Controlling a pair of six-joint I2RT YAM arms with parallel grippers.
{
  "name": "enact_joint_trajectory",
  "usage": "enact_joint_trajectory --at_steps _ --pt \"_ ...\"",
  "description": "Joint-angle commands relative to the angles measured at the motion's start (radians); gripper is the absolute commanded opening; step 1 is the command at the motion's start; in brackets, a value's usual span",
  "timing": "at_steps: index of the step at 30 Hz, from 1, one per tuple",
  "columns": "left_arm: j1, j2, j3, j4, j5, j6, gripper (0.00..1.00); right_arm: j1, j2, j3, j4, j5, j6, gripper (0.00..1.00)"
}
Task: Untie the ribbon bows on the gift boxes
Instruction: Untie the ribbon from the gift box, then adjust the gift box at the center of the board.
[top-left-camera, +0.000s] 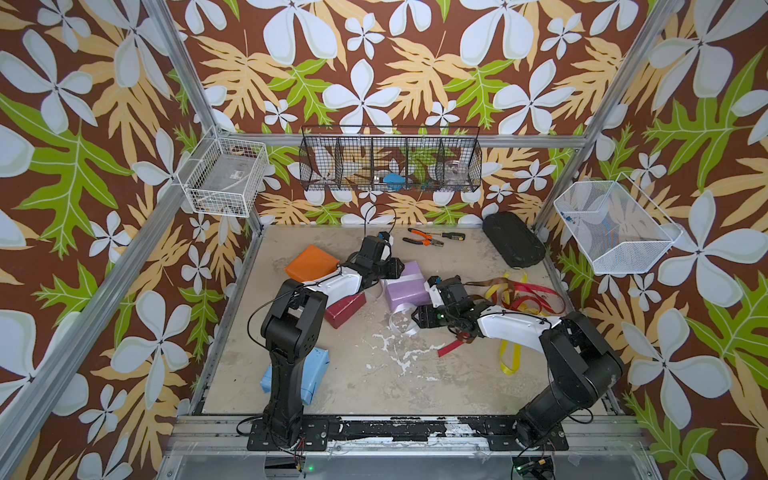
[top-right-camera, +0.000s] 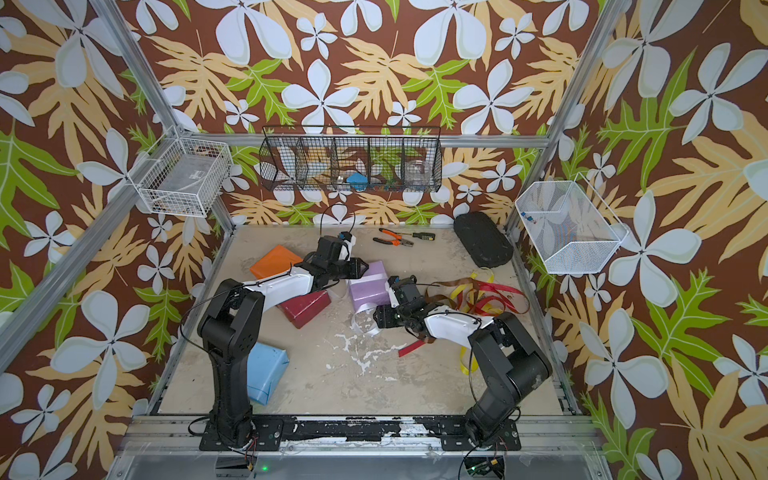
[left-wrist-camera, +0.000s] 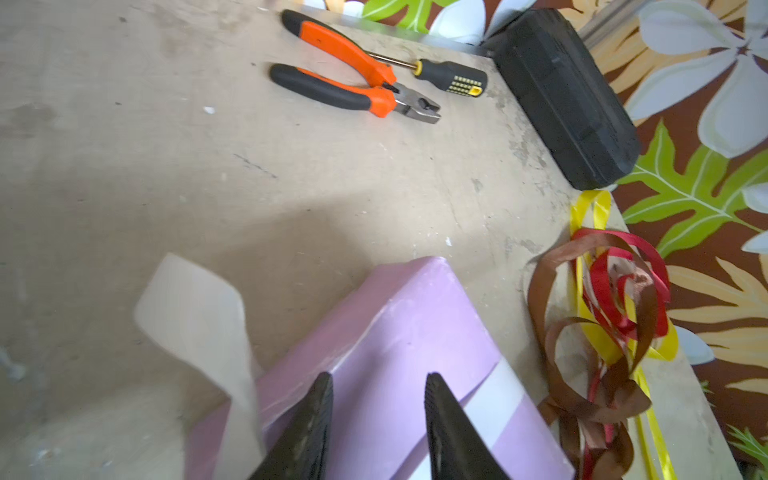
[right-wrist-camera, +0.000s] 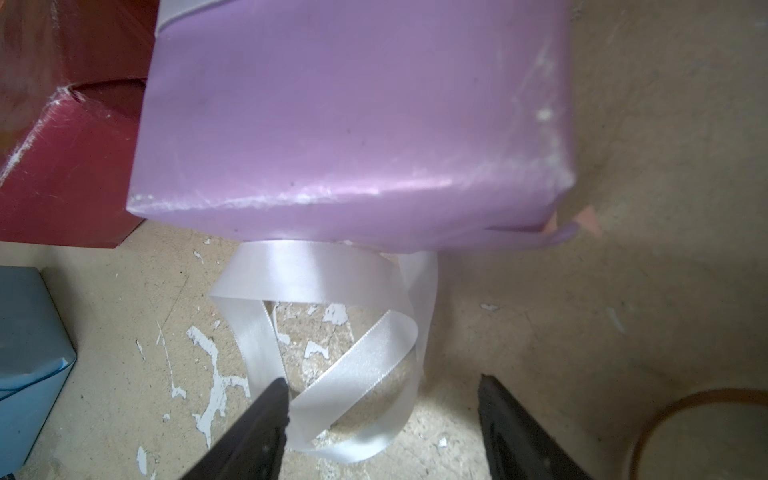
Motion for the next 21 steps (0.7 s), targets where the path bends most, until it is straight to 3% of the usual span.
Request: enact_joint_trajectory --at_steps 1,6,13,17,21 --pt "0.03 -0.027 -0.033 0.03 -0.126 -0.012 0.41 0.0 0.005 0.002 0.021 0.015 0.01 0.73" --pt "0.075 0.008 -0.018 -0.023 -0.167 0.024 0.41 0.0 0.019 0.015 0.011 0.023 0.004 0.73" --pt "0.08 0.012 0.022 0.005 0.042 0.01 0.44 0.0 0.014 0.013 0.023 0.04 0.003 0.71" --pt "0.08 0.041 0.054 0.062 0.136 -0.006 0.46 -0.014 0.033 0.019 0.044 0.048 0.008 0.51" --pt "0.08 0.124 0.125 0.039 0.218 -0.001 0.46 -0.052 0.062 0.037 0.059 0.049 0.017 0.41"
